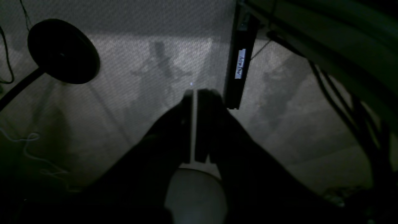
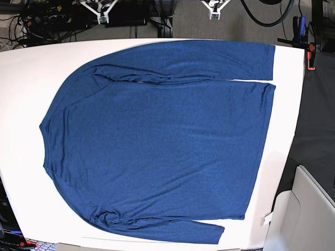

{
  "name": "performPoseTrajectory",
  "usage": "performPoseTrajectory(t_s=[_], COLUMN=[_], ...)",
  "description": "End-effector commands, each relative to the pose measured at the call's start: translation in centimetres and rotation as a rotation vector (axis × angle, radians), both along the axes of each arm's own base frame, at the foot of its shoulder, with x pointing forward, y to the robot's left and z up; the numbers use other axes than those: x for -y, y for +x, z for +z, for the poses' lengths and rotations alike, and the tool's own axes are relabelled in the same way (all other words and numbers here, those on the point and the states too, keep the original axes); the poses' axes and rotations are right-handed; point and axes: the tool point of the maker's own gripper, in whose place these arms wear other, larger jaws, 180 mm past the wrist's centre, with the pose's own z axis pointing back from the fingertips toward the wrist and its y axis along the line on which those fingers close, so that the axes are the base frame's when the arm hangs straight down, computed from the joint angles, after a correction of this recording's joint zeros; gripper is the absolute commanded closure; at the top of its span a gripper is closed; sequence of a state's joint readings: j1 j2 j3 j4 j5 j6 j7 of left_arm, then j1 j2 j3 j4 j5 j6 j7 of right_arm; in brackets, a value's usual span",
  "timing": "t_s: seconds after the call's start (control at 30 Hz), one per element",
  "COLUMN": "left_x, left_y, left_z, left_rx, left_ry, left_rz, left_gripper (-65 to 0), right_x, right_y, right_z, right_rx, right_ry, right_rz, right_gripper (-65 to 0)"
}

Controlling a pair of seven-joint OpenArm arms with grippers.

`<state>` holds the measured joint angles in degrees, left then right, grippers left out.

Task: Fold the T-shirt properly

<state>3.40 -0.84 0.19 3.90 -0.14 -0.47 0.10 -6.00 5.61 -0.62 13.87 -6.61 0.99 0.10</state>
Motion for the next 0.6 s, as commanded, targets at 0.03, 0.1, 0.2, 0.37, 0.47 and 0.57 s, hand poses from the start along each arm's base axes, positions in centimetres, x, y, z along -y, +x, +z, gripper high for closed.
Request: performPoseTrajectory(t_s=[0.03,0.1,0.2,0.37,0.47,0.57], left_x=[-0.3,-1.2,-1.4,-2.0,-2.0,-2.0], left_y=[-0.3,-0.3,-0.7,-1.2,-1.2,-1.7], left_z=[0.0,0.0,0.0,0.2,0.2,0.3], left_rx=[0.001,0.001,-0.005,0.015,0.019,0.012], left_ry=[0.007,0.019,0.022,0.034,0.035,0.035], left_rz=[0.002,0.001,0.000,-0.002,-0.003,-0.003], left_gripper=[-0.1,-0.1,-0.1,-0.1,-0.1,-0.1], right_x=[0.2,0.9,1.2,2.0,2.3,2.3], right_y=[0.3,0.3,0.7,0.9,0.7,0.3], right_z=[0.1,0.2,0.3,0.8,0.8,0.8], right_rx=[0.016,0.016,0.031,0.057,0.054,0.049], right_ry=[-0.004,-0.015,-0.019,-0.032,-0.037,-0.038], right_rz=[-0.001,0.000,0.004,0.015,0.016,0.017], right_gripper=[-0.2,-0.2,-0.2,-0.2,-0.2,-0.2])
